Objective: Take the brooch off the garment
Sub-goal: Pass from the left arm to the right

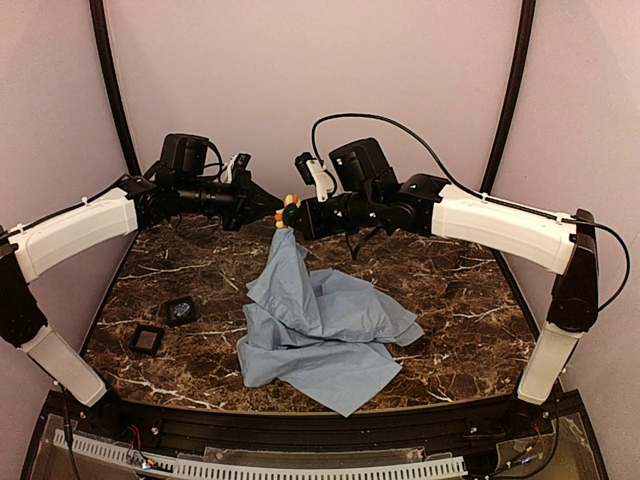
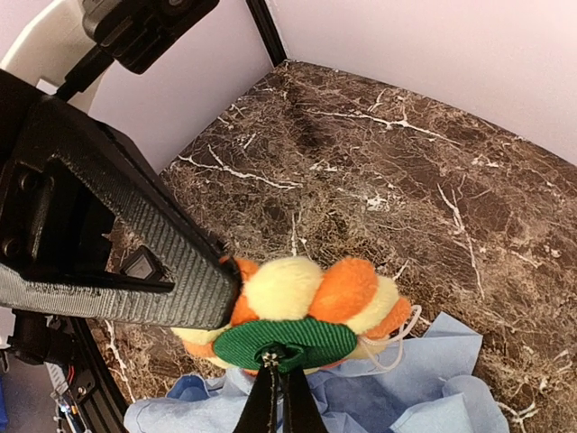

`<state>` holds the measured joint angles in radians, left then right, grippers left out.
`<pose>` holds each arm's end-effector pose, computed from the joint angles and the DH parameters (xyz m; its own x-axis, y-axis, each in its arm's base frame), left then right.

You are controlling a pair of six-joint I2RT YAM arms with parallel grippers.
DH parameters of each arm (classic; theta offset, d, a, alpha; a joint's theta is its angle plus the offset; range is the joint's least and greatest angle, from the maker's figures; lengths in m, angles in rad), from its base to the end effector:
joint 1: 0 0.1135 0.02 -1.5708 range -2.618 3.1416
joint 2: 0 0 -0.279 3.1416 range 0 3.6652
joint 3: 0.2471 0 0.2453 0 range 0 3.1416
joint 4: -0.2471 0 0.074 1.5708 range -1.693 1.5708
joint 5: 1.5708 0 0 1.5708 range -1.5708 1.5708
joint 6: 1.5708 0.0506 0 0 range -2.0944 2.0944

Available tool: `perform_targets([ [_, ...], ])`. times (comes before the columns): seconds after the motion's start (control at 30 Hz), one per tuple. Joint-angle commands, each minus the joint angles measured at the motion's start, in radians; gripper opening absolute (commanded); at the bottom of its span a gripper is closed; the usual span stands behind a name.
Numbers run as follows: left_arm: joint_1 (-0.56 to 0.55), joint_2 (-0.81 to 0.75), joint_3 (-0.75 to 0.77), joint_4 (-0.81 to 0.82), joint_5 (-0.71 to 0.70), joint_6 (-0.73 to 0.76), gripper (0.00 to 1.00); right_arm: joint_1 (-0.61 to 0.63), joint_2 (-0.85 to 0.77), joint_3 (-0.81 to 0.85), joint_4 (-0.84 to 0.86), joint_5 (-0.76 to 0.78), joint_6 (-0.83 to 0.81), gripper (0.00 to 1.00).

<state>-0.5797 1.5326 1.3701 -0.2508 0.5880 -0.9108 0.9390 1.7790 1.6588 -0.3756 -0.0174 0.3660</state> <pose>0.2859 -0.2207 0.3664 -0.9018 -0.1952 -0.3855 0.2746 0.4300 -0.8601 0.2536 0.3480 0.3582 -0.5543 -0.1516 -0.8184 -0.6613 0.6773 0.3225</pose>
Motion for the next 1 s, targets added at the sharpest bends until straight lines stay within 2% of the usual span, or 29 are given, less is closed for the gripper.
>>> perform_targets([
  [0.0, 0.002, -0.011, -0.023, 0.014, 0.016, -0.002, 0.01, -0.009, 0.011, 0.021, 0.037, 0.024, -0.017, 0.0],
  [0.13, 0.002, -0.015, -0.034, 0.011, 0.017, 0.007, 0.01, -0.012, 0.001, 0.009, 0.049, -0.003, -0.021, 0.0],
  [0.2, 0.001, -0.019, -0.042, 0.005, 0.017, 0.034, 0.04, -0.017, -0.008, 0.004, 0.049, -0.037, -0.025, 0.0],
  [0.4, 0.001, -0.024, -0.055, 0.003, 0.04, 0.135, 0.43, -0.046, -0.03, 0.007, 0.012, -0.14, -0.012, 0.0],
  [0.43, 0.0, -0.025, -0.056, 0.004, 0.045, 0.147, 0.54, -0.05, -0.033, 0.007, 0.006, -0.152, -0.009, 0.0],
  [0.5, -0.002, -0.026, -0.06, 0.008, 0.056, 0.183, 0.64, -0.056, -0.04, 0.003, 0.0, -0.175, -0.003, 0.0],
  [0.63, -0.014, -0.013, -0.064, 0.023, 0.08, 0.23, 0.74, -0.079, -0.056, -0.018, 0.015, -0.236, 0.028, 0.0],
  [0.7, -0.027, -0.003, -0.058, 0.019, 0.085, 0.255, 0.75, -0.095, -0.056, -0.023, 0.022, -0.283, 0.047, 0.0],
  [0.77, -0.043, 0.009, -0.04, 0.007, 0.081, 0.282, 0.72, -0.107, -0.054, -0.022, 0.025, -0.326, 0.06, 0.0],
  [0.87, -0.057, 0.014, -0.028, -0.019, 0.059, 0.315, 0.54, -0.12, -0.053, -0.024, 0.036, -0.373, 0.066, 0.0],
  [0.97, -0.063, 0.013, -0.026, -0.028, 0.042, 0.33, 0.46, -0.132, -0.038, -0.004, 0.025, -0.423, 0.067, 0.0],
])
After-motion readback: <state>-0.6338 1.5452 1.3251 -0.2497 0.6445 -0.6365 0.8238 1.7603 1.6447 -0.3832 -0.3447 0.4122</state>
